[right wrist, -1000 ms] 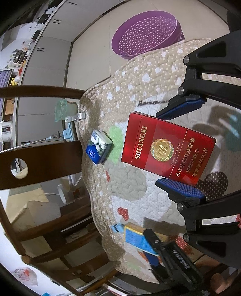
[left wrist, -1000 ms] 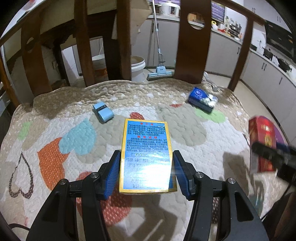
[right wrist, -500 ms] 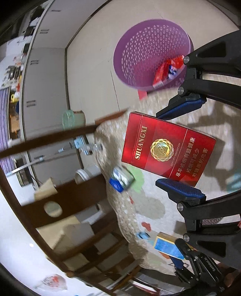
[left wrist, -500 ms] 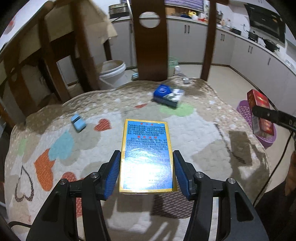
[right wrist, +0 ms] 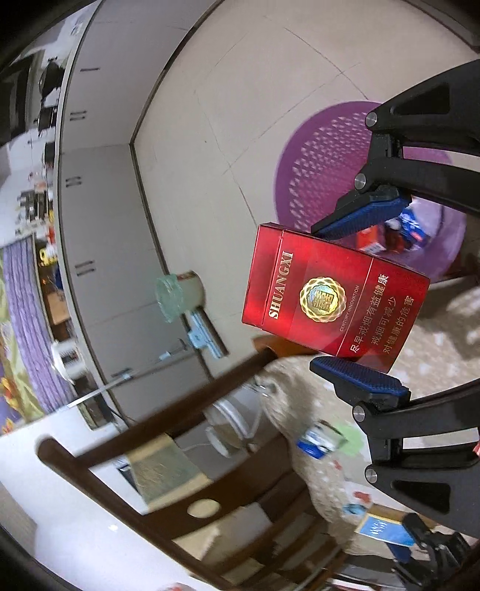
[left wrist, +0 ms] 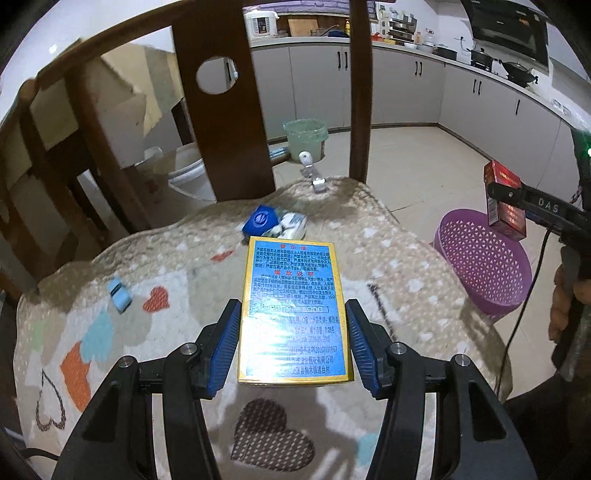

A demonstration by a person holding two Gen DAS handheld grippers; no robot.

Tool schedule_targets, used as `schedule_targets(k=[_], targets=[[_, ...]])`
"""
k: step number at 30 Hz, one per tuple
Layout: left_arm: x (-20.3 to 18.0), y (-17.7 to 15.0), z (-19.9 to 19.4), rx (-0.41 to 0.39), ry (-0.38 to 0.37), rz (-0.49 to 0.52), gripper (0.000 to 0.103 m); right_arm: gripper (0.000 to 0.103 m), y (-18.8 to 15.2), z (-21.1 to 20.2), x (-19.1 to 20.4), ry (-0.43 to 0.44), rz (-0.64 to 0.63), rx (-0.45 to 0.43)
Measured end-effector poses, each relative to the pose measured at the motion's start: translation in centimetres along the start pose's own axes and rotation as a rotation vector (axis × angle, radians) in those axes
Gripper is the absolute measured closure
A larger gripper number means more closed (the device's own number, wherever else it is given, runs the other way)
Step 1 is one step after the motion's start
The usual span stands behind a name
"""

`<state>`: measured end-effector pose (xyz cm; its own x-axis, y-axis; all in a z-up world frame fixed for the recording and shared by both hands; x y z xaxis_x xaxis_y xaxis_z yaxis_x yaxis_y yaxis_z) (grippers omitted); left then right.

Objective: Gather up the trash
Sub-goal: 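Carry the blue-yellow box and SHUANGXI pack over the purple basket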

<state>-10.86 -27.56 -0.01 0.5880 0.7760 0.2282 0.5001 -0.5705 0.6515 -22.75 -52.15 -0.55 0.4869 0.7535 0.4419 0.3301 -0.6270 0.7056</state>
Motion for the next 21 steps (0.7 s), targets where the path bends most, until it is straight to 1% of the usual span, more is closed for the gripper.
schedule_targets(k=[2,4,8,12,16,21], targets=[[-0.9,0.7,0.1,-0.003,0.009,0.016,0.048,0.034,0.0,0.1,-1.3,-0.004,0.022,-0.024],[-1.9,1.3,0.3,-0.008,0.013,0.031,0.048,0.034,-0.1,0.4,-2.7,-0.005,0.055,-0.024],[-4.8,2.7,1.0,-0.012,-0.009,0.052,0.048,0.034,0.2,0.2,-5.2,-0.010,0.088,-0.025],[-8.8,3.7,1.6,-0.019,-0.049,0.096,0.048,0.034,0.5,-0.3,-7.4,-0.038,0.116,-0.035],[-13.0,4.6,1.8,-0.051,-0.066,0.172,0.048,0.034,0.2,-0.6,-9.9,-0.047,0.177,-0.027],[-16.9,5.9,1.9,-0.077,-0.084,0.228,0.048,0.034,-0.2,-0.6,-11.8,-0.064,0.213,-0.006]])
Point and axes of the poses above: each gripper's, at about its wrist camera, not at the fingertips, and z roughly the way its jaws point, x to its left, y to its top, the point moved 3 cm from there along z, roughly the way its jaws point, and after that the axes turned 11 degrees about y, right-handed, at the moved point
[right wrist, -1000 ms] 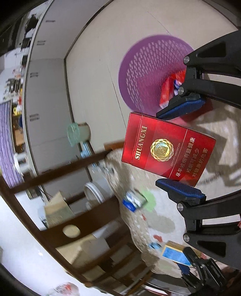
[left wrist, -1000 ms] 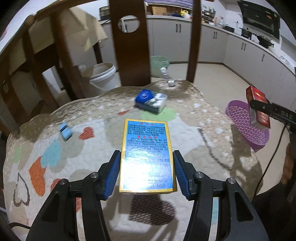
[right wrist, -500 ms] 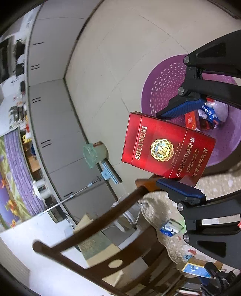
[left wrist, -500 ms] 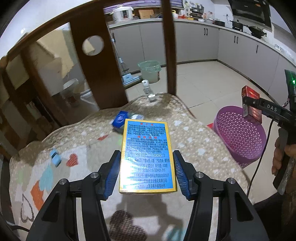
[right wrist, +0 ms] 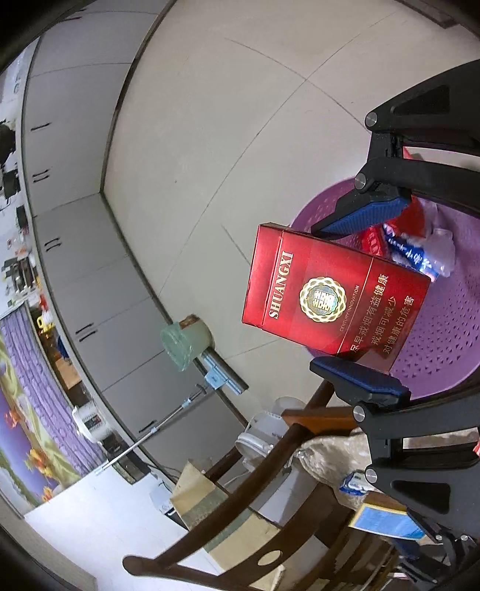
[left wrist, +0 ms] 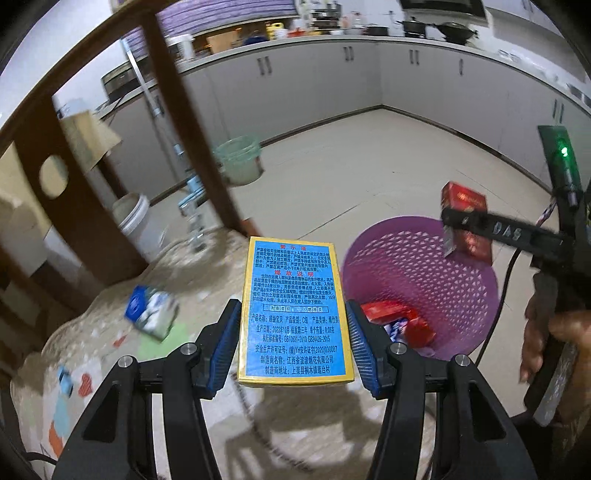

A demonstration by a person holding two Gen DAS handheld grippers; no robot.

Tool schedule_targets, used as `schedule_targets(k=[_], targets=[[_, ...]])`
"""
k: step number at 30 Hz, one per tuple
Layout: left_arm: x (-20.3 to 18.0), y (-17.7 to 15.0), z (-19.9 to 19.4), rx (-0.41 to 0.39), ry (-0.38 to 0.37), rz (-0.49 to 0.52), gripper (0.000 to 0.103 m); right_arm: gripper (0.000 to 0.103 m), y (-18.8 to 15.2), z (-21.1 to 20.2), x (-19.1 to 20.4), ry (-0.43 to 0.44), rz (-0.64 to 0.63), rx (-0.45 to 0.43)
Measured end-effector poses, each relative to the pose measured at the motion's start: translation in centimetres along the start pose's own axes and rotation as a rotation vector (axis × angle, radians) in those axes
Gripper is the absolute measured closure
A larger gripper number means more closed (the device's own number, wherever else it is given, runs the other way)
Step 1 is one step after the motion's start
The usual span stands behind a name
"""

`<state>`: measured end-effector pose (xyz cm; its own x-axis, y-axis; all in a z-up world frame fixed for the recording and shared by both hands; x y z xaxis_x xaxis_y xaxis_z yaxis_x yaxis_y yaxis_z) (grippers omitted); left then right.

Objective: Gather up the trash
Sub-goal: 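Carry the blue-yellow box and SHUANGXI pack over the purple basket, then open the left tool over the basket while the right tool opens, dropping both packs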

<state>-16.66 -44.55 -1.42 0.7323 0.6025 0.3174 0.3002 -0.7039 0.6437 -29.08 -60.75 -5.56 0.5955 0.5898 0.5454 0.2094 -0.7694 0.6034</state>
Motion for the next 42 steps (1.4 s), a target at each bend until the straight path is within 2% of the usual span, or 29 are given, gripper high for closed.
schedule_targets(k=[5,14,28,42], targets=[[-2.8,1.9,0.8,-0.013,-0.018,0.046,0.048,0.034,-0.2,0.6,-1.6,-0.052,0.012,0.020],[-5.7,3.4,2.3,-0.019,-0.016,0.116,0.048,0.034,0.0,0.7,-3.0,-0.083,0.038,0.027],[-7.0,3.1,5.4,0.052,-0.057,0.104,0.048,0.033,-0.1,1.2,-4.0,-0.097,0.052,0.043],[-7.8,2.9,6.5,0.096,-0.084,0.075,0.048,0.033,0.1,1.4,-4.3,-0.086,0.057,0.046]])
Point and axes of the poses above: each gripper's, at about its wrist camera, not at the fingertips, and z roughly the way its jaws point, x to its left, y to its top, the point moved 3 cm from there along z, roughly the way its jaws point, and after that the axes turned 11 degrees about y, right-handed, at the moved point
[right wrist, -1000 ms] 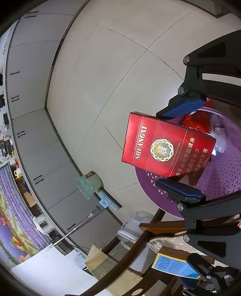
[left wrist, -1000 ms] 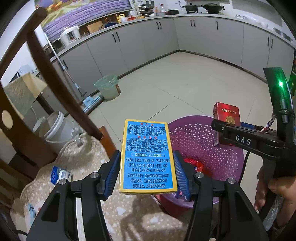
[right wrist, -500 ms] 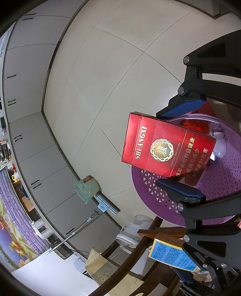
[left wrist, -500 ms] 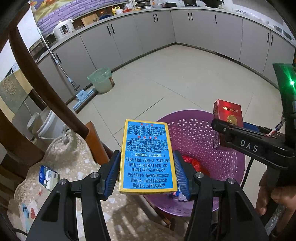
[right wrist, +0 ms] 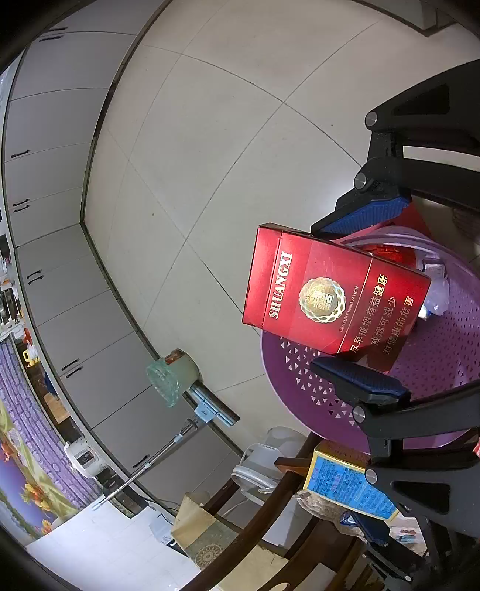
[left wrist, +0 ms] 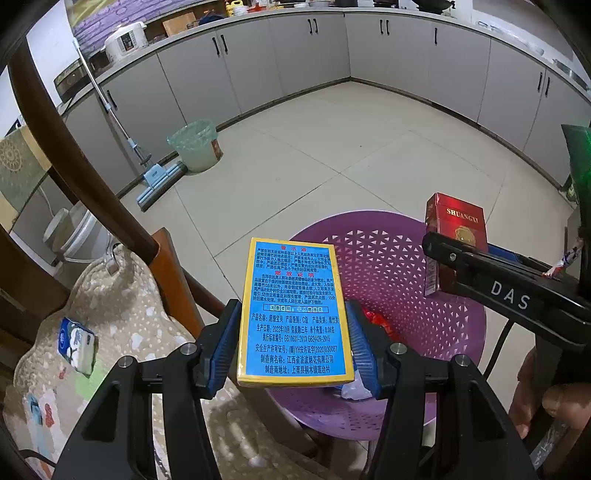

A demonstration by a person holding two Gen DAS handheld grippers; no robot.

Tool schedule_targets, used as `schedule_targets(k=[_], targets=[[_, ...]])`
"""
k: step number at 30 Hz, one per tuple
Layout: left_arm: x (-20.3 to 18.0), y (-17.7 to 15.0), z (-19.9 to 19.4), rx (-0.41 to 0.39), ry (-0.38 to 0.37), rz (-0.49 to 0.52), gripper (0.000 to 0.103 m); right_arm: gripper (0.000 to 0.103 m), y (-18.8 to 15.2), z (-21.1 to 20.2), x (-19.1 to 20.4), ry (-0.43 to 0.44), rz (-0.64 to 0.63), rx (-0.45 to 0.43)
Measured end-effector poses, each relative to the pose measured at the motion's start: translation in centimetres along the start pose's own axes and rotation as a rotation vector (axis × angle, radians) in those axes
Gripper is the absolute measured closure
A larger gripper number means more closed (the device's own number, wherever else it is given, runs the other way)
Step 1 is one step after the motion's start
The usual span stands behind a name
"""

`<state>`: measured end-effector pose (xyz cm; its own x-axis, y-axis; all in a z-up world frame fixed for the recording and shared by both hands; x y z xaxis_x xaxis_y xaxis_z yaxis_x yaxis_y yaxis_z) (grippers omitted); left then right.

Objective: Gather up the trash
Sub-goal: 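Open the left tool over the basket while the right tool opens, dropping both packs, then move both open tools back from the basket toward the bed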

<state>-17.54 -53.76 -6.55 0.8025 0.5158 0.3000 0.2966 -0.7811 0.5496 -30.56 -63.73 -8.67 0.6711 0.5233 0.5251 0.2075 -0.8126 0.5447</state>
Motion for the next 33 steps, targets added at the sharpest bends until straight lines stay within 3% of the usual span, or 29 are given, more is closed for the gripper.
schedule_targets(k=[11,15,33], targets=[[0.1,-0.2,0.0,0.006,-0.015,-0.012,0.047,0.032,0.0,0.3,0.0,0.001,-0.008,0.009],[0.3,-0.1,-0.8,-0.021,-0.010,-0.019,0.036,0.030,0.1,0.4,0.0,0.001,0.000,0.013],[3.6,-3.1,-5.9,-0.055,0.000,-0.074,0.035,0.027,0.2,0.4,3.7,-0.055,-0.115,-0.026]])
Point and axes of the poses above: each gripper's, at about its wrist camera, not at the fingertips, and z roughly the way its jaws point, x to its left, y to its top, the point moved 3 cm from there along z, roughly the way its jaws point, and after that the axes turned 11 degrees about y, right-handed, at the moved point
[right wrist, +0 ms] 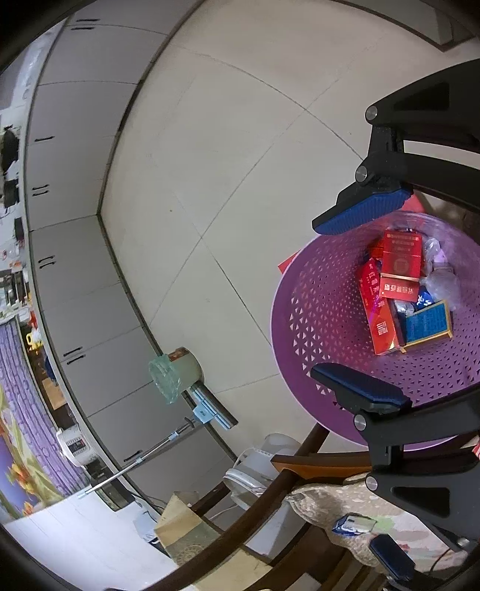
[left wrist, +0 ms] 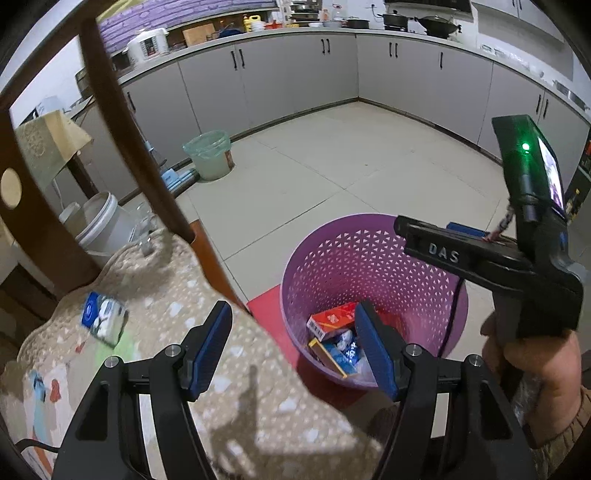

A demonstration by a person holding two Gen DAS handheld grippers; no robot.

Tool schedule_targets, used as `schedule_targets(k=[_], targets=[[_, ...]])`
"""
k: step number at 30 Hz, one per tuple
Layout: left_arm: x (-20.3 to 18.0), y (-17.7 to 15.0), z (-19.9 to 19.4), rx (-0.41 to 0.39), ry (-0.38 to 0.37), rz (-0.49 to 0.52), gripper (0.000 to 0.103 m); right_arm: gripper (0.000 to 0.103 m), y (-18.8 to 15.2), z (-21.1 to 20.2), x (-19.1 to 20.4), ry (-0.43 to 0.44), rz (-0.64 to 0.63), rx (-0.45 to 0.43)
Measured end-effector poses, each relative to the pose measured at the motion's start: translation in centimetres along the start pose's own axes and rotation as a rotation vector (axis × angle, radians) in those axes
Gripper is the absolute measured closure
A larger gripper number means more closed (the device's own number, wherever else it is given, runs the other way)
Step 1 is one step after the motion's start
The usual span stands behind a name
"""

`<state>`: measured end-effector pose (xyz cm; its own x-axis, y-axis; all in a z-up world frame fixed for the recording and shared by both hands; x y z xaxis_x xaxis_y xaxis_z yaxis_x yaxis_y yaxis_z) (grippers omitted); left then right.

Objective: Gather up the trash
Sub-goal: 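Move both open tools back from the basket toward the bed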

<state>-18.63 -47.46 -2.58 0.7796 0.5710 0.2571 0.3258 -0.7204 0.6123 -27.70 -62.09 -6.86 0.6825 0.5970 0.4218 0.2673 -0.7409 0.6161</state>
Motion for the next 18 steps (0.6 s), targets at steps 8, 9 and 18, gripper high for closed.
schedule_targets(k=[8,9,18], targets=[[2.4,-2.0,-1.2,0.030,0.007,-0.047,0.034,0.027,-0.2,-0.3,3.9,-0.038,-0.122,-0.027],[2.7,-2.3,-1.4,0.030,0.012,-0.051,0.034,0.027,-0.3,-0.3,4.3,-0.041,-0.137,-0.029],[6.7,-4.5,-1.9,0.055,0.054,-0.127,0.034,0.026,-1.0,-0.1,8.3,-0.078,-0.268,-0.050]])
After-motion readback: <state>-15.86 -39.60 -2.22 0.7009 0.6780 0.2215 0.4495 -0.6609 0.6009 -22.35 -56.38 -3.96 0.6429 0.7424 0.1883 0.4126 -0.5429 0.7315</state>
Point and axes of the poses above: each gripper's, at about its wrist camera, not at the fingertips, and z roughly the way its jaws point, x to its left, y to its top, the point moved 3 cm from there along z, roughly the way its jaws point, and after that the axes turned 11 degrees about y, right-handed, at the moved point
